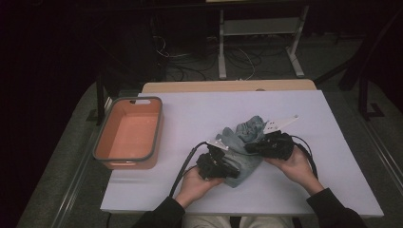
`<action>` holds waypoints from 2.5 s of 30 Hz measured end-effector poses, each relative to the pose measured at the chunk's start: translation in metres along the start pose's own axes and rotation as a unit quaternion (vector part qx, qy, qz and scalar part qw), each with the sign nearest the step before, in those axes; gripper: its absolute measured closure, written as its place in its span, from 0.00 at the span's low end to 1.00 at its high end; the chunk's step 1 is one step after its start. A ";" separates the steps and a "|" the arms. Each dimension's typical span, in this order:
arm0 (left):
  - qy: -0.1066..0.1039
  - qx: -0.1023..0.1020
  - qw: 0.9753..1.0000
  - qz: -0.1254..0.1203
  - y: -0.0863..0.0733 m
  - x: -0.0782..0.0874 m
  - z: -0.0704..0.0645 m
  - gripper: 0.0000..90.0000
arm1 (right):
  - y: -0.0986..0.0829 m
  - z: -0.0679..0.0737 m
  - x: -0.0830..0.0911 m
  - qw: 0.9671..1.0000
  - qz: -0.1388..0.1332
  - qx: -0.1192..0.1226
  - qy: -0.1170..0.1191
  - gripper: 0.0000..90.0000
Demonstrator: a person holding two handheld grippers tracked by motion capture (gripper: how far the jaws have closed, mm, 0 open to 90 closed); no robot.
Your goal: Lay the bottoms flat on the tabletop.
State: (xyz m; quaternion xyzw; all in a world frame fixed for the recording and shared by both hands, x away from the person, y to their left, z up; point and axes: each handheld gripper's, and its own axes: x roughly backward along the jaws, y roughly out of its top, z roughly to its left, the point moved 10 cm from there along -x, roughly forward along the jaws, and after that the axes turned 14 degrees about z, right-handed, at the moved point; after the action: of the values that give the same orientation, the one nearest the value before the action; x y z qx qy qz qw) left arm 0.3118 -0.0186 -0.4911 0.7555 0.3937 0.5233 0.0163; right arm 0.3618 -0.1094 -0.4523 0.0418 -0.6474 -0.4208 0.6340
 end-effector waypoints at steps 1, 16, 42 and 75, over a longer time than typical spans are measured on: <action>-0.002 -0.001 1.000 0.002 -0.001 0.001 0.000 0.92 | -0.001 0.002 -0.002 1.000 0.002 0.000 0.001 0.96; 0.026 0.021 0.994 -0.105 0.020 0.059 0.015 0.63 | -0.017 0.009 -0.011 1.000 0.013 -0.004 -0.002 0.96; 0.067 0.099 0.991 -0.058 0.068 0.028 0.081 0.81 | -0.018 0.016 -0.016 0.999 0.013 0.007 -0.049 0.93; 0.074 0.063 0.994 -0.050 0.025 0.035 0.052 0.95 | -0.022 0.002 0.007 0.985 -0.065 -0.155 -0.037 0.29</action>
State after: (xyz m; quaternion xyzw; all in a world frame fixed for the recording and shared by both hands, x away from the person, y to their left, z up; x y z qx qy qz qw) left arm 0.3733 0.0056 -0.4768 0.6938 0.4633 0.5503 -0.0348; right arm 0.3477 -0.1271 -0.4594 -0.0310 -0.5933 -0.5581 0.5793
